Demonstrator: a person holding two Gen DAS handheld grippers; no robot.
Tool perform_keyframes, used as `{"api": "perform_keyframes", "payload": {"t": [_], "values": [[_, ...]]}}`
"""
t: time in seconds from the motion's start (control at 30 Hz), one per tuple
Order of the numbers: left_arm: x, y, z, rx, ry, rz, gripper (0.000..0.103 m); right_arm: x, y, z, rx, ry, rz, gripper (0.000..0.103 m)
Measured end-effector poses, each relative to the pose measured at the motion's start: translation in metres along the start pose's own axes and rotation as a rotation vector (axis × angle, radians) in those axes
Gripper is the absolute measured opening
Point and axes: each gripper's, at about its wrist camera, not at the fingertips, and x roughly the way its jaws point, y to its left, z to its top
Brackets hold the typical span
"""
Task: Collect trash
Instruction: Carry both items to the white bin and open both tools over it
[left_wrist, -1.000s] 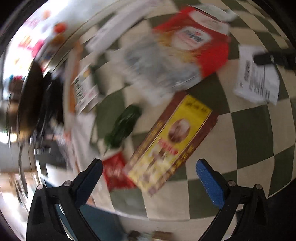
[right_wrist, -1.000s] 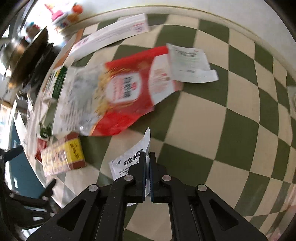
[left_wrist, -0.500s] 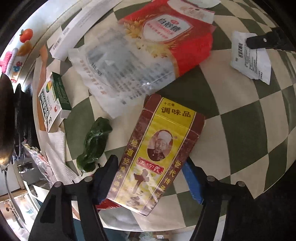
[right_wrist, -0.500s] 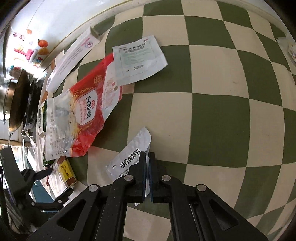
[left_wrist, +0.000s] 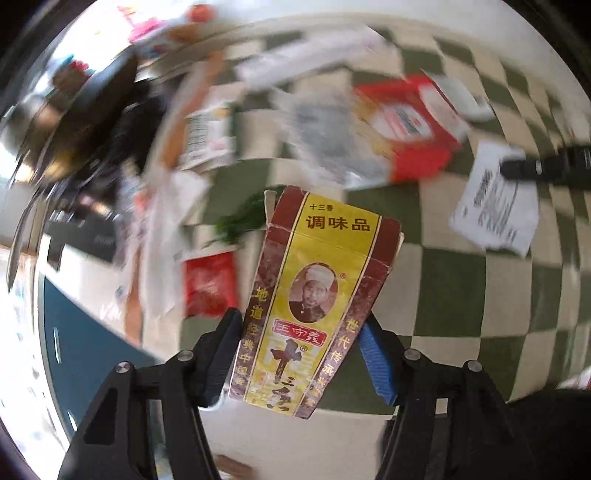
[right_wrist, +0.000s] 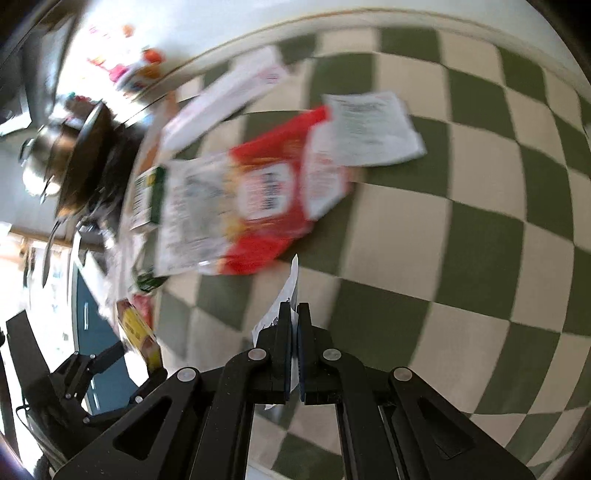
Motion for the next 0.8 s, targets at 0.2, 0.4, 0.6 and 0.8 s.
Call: {"api": "perform_keyframes", "payload": {"t": [0.2, 0.4, 0.6, 0.8], "values": [[-0.033, 0.068, -0.023, -0.271, -0.102, 0.037, 0.06, -0.008, 0.085, 0.003, -0.145, -0.022, 0.066, 0.002], [-0.045, 0.156, -0.072, -0.52, -0.159, 0.043, 0.059, 0.001, 0.198, -0.012, -0.326, -0.019, 0.139, 0.002], [-0.034, 0.254, -0.163, -0.751, -0.18, -0.012, 0.059, 0.045, 0.319, -0.065, -0.493, 0.033, 0.182, 0.002], [0.036, 0.371, -0.286, -0.988, -0.112, -0.087, 0.059, 0.154, 0.433, -0.149, -0.601, 0.116, 0.155, 0.002]]}}
